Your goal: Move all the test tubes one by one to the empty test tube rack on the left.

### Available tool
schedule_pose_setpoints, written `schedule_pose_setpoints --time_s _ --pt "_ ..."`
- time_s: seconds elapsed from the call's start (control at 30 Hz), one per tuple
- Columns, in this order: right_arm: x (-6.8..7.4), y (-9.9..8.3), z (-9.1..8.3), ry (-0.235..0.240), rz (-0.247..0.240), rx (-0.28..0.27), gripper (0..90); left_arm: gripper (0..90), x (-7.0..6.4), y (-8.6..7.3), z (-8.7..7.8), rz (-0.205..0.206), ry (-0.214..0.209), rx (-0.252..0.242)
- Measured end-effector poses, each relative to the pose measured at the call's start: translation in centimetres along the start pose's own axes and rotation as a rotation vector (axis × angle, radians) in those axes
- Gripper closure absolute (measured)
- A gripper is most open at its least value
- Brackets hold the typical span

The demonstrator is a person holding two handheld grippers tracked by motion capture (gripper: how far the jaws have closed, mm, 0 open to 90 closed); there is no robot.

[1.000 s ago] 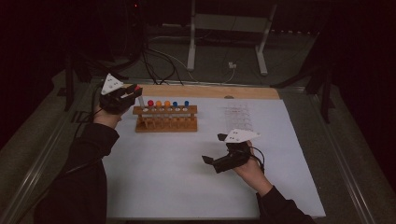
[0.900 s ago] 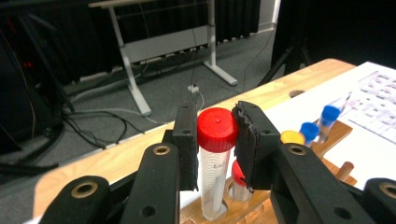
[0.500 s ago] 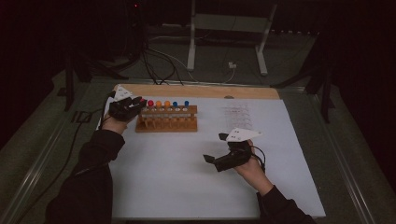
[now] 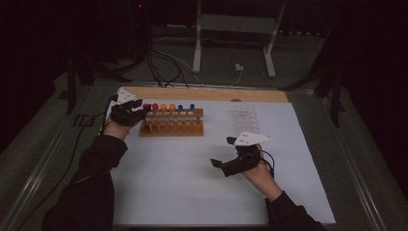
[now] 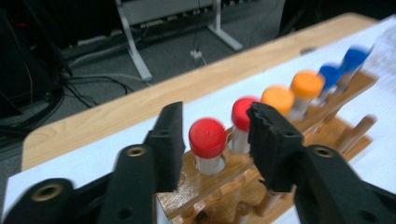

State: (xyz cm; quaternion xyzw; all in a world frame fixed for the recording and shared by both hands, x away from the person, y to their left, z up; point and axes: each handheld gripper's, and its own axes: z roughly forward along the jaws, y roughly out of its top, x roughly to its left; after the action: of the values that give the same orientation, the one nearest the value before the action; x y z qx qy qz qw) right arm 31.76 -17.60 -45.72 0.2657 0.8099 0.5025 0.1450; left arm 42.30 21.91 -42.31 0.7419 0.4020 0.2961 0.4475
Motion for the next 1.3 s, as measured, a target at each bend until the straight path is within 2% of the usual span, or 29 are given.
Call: schedule_pose_setpoints --time_s 0.13,0.2,0.23,0.3,0.33,0.53,0.63,0.67,0.77,0.97,1.2,1.3 --pt "0.0 0.0 -0.1 -0.002 -0.002 -0.002 0.0 39.2 -0.7 0.3 -2.1 -0.020 -0.047 -0.005" --pt "0.1 0.0 -0.1 -0.004 -0.006 -0.003 0.0 33.1 -1.2 0.1 -3.0 -0.027 -0.087 0.003" --pt "0.1 0.1 -0.2 -0.004 -0.008 -0.004 0.0 29.1 -1.5 -0.1 -3.4 -0.022 -0.089 0.004" --pt "0.2 0.1 -0.2 -0.004 -0.011 -0.004 0.0 23.9 -2.2 -0.5 -4.2 -0.020 -0.130 0.006" --pt "0.2 0.0 -0.2 -0.004 -0.011 -0.003 0.0 20.1 -2.5 -0.8 -4.5 -0.018 -0.137 0.011" --pt "0.3 -0.1 -0.3 -0.007 -0.013 -0.004 0.0 4.0 -4.8 -2.8 -5.5 0.015 -0.219 0.076" --pt "0.4 -0.1 -0.4 -0.008 -0.012 -0.004 0.0 2.1 -5.7 -3.9 -5.6 0.021 -0.252 0.110" --pt "0.4 -0.1 -0.4 -0.010 -0.012 -0.004 0.0 1.1 -6.1 -4.2 -5.7 0.025 -0.276 0.115" --pt "0.5 -0.2 -0.3 -0.017 -0.022 -0.003 0.0 0.8 -7.1 -5.3 -6.1 0.023 -0.339 0.114" --pt "0.6 -0.3 -0.2 -0.022 -0.028 -0.004 0.0 0.5 -8.8 -7.0 -6.7 0.059 -0.401 0.099" --pt "0.6 -0.2 -0.2 -0.022 -0.030 -0.007 0.0 0.5 -10.2 -8.6 -6.5 0.100 -0.406 0.097" --pt "0.6 -0.2 -0.2 -0.025 -0.031 -0.009 0.0 0.5 -10.5 -9.4 -6.5 0.101 -0.414 0.090"
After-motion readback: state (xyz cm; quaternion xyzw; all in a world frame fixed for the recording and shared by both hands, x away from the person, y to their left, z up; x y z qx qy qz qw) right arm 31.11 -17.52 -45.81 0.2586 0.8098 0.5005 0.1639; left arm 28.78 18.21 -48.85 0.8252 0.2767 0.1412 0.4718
